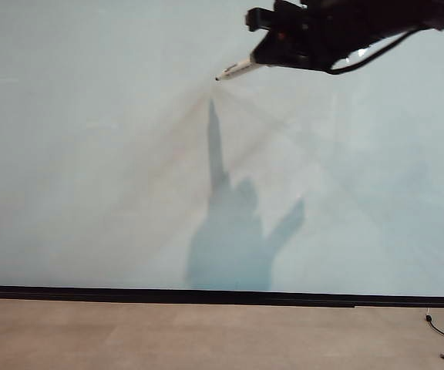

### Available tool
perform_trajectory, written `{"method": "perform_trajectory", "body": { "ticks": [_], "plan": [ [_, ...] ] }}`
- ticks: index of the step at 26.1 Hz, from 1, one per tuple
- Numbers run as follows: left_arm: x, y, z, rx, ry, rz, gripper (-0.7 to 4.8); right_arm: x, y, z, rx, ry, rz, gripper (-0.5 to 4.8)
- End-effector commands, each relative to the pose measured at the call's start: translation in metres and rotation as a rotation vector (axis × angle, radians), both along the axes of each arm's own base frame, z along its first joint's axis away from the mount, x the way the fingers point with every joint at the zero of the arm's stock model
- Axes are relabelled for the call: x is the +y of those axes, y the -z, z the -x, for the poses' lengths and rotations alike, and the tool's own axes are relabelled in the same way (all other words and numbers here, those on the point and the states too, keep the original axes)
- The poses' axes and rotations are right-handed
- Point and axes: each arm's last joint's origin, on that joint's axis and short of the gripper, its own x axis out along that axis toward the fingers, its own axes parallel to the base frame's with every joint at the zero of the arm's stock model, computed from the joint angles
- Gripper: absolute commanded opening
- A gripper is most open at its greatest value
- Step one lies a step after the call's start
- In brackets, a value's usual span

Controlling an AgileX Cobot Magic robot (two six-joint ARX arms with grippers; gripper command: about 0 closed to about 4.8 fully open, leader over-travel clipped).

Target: Pick up the pen on the shelf to the right of the whiteboard and write the letter Z.

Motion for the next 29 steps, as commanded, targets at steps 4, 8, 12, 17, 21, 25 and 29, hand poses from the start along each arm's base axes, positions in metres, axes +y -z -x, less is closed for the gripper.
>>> {"method": "perform_trajectory", "body": {
  "ticks": [4,8,12,17,21,25,29],
  "plan": [
    [0.0,-0.001,0.0,-0.007,0.001,-0.004,-0.04,0.023,-0.022,-0.008,-0.059,-0.065,-0.038,-0.05],
    [0.0,-0.001,0.0,-0.007,0.001,-0.004,-0.05,0.03,-0.028,-0.009,-0.073,-0.081,-0.047,-0.05],
    [0.0,-0.001,0.0,-0.007,0.001,-0.005,-0.05,0.035,-0.034,-0.01,-0.088,-0.09,-0.058,-0.05],
    [0.0,-0.001,0.0,-0.007,0.001,-0.004,-0.05,0.038,-0.041,-0.012,-0.105,-0.097,-0.069,-0.05],
    [0.0,-0.001,0.0,-0.007,0.001,-0.004,-0.04,0.04,-0.044,-0.013,-0.108,-0.101,-0.071,-0.05],
    [0.0,-0.001,0.0,-0.007,0.001,-0.004,-0.04,0.048,-0.048,-0.022,-0.072,-0.127,-0.044,-0.05],
    [0.0,-0.001,0.0,-0.007,0.001,-0.004,-0.04,0.05,-0.048,-0.022,-0.071,-0.128,-0.044,-0.05]
  ]
}}
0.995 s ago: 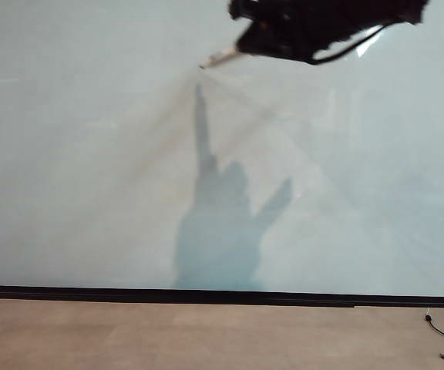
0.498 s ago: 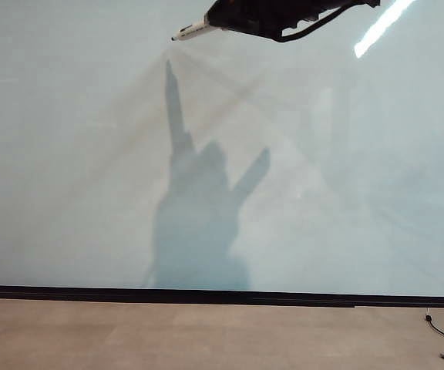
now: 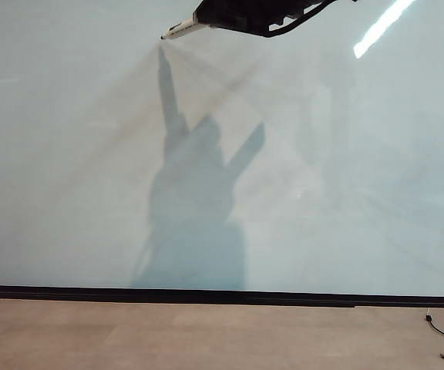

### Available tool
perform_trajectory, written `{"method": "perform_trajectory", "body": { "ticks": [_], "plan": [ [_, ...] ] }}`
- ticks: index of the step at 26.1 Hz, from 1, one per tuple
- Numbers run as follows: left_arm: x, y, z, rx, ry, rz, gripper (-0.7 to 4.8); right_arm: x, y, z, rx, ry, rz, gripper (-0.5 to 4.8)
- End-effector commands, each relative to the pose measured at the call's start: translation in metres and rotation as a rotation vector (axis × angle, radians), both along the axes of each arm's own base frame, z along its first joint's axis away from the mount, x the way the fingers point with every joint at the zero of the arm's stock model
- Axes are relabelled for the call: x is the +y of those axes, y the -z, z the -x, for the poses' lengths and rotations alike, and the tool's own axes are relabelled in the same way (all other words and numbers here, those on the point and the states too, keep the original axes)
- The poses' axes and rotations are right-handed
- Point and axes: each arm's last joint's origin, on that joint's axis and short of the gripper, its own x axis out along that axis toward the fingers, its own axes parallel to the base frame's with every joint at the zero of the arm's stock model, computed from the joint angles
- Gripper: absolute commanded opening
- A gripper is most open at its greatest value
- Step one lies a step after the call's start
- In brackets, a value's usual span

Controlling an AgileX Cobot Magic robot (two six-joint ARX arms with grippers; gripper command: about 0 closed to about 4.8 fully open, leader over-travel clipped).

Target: Pick up the pen on the shelf to the right of the whiteboard and write the letter Z.

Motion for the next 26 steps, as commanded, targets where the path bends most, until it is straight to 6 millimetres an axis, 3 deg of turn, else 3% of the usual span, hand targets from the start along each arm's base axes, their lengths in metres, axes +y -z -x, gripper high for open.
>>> {"method": "perform_trajectory", "body": {
  "ticks": [1,26],
  "plan": [
    [0.0,-0.0012,0.0,-0.007,0.001,-0.004,-0.05,0.0005,-0.0045,0.0015,-0.018,-0.005,-0.014,-0.05],
    [0.0,-0.0012,0.0,-0.007,0.001,-0.004,-0.05,-0.0061,-0.009,0.0018,-0.003,0.156,-0.03,-0.05]
  ]
}}
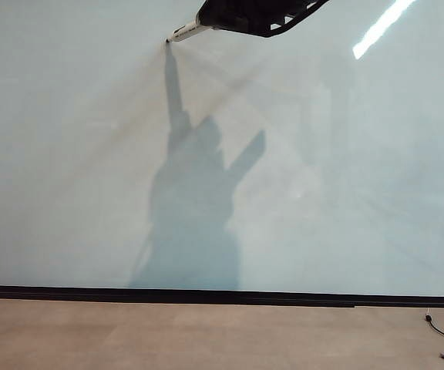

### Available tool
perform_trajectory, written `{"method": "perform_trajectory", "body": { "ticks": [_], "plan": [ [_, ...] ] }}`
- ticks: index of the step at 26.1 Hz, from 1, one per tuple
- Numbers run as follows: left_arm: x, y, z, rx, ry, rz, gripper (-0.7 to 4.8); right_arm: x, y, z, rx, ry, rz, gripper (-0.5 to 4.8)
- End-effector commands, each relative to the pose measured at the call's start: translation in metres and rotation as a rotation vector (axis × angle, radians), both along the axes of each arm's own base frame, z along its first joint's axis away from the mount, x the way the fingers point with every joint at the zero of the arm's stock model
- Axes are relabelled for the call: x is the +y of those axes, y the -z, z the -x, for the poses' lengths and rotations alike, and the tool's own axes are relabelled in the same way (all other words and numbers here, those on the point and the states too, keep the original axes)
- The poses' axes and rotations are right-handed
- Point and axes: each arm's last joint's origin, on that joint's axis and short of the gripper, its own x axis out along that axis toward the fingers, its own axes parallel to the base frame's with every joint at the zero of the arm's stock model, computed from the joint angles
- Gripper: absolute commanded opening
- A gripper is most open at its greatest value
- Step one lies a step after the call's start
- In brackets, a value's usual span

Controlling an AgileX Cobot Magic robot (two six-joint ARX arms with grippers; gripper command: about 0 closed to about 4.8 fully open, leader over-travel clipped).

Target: Pick up the pen on the shelf to the right of the whiteboard and write the letter Z.

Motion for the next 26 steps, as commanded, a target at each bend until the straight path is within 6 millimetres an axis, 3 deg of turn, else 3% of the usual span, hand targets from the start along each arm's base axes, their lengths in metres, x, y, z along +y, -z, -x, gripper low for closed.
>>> {"method": "perform_trajectory", "body": {
  "ticks": [1,26],
  "plan": [
    [0.0,-0.001,0.0,-0.007,0.001,-0.004,-0.04,-0.006,-0.009,0.002,-0.013,0.072,-0.012,-0.05],
    [0.0,-0.001,0.0,-0.007,0.001,-0.004,-0.04,-0.04,-0.027,0.016,0.072,0.293,0.08,-0.05]
  ]
}}
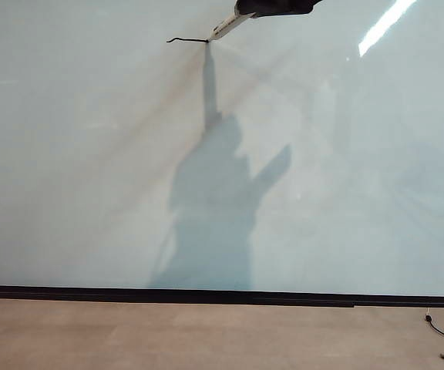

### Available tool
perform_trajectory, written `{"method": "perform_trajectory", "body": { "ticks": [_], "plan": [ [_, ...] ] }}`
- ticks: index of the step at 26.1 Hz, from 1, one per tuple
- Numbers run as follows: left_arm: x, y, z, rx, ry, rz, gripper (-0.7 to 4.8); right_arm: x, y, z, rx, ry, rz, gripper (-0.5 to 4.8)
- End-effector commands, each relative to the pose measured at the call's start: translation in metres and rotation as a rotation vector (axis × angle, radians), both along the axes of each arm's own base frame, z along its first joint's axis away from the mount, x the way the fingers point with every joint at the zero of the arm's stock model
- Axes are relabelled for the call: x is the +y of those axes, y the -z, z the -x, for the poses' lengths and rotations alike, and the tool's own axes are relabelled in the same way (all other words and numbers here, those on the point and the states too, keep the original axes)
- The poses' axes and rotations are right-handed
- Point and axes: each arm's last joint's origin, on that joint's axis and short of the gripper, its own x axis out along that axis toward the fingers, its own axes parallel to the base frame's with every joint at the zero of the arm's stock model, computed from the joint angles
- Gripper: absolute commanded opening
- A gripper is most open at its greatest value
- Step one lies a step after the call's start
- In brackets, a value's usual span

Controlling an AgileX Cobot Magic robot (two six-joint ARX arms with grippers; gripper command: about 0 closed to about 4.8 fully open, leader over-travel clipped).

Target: Pick up the pen on the shelf to the right of the whiteboard and write the letter Z.

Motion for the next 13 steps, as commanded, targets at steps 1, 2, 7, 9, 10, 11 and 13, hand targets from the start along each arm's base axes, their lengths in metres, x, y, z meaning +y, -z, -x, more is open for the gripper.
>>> {"method": "perform_trajectory", "body": {
  "ticks": [1,2,7,9,10,11,13],
  "plan": [
    [0.0,-0.0011,0.0,-0.007,0.001,-0.004,-0.05,-0.01,-0.0044,-0.0027,-0.01,0.13,0.001,-0.05],
    [0.0,-0.0011,0.0,-0.007,0.001,-0.004,-0.04,-0.0114,-0.005,-0.0024,-0.009,0.136,0.002,-0.05],
    [0.0,-0.0011,0.0,-0.007,0.001,-0.004,-0.04,-0.0134,-0.0056,-0.0011,-0.001,0.156,0.01,-0.05],
    [0.0,-0.0011,0.0,-0.006,0.001,-0.004,-0.05,-0.0149,-0.007,0.0003,-0.004,0.168,0.022,-0.05],
    [0.0,-0.0011,0.0,-0.007,0.001,-0.004,-0.05,-0.0153,-0.0076,0.0008,-0.006,0.173,0.023,-0.05],
    [0.0,-0.0011,0.0,-0.007,0.001,-0.004,-0.04,-0.016,-0.0083,0.0014,-0.007,0.179,0.025,-0.05],
    [0.0,-0.0011,0.0,-0.007,0.001,-0.004,-0.05,-0.0172,-0.0092,0.0028,-0.003,0.189,0.028,-0.05]
  ]
}}
